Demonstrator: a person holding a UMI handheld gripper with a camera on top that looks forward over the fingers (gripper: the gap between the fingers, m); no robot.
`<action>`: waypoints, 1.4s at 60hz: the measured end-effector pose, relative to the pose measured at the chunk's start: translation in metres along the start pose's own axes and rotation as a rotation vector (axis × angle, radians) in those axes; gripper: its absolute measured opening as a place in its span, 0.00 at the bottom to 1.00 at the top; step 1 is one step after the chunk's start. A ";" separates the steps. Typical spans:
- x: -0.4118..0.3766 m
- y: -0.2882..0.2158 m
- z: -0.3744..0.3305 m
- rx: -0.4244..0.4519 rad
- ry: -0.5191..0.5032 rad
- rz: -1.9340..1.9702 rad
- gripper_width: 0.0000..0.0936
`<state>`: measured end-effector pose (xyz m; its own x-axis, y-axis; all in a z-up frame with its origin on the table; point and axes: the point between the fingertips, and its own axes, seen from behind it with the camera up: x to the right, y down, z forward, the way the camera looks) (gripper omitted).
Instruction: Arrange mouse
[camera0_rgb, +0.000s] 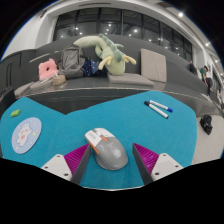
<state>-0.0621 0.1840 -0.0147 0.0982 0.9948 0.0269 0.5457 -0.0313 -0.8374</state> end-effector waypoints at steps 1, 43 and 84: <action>0.001 -0.001 0.003 -0.007 0.008 -0.002 0.92; -0.006 -0.032 0.034 -0.057 0.090 0.034 0.42; -0.339 -0.046 -0.024 -0.055 -0.169 -0.063 0.41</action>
<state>-0.1004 -0.1543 0.0285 -0.0764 0.9969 -0.0178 0.5914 0.0310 -0.8058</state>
